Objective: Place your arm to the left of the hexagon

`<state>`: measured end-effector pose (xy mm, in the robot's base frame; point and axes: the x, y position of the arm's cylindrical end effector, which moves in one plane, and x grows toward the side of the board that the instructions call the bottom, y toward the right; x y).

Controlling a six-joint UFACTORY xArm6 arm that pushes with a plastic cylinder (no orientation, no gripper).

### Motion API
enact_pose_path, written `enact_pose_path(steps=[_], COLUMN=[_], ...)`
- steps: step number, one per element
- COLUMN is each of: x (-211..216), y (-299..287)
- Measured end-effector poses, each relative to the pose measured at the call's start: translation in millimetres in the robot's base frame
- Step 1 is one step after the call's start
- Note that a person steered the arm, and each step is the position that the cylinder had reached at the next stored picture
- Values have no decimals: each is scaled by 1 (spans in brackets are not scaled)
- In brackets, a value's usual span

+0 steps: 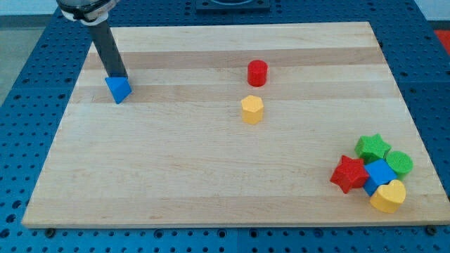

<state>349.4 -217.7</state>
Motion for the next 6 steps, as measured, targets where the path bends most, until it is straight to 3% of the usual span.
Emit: enact_pose_path(steps=[2,3,4,5,6], x=[-4,-1,-1,40,52], y=[10,64,76,76,76])
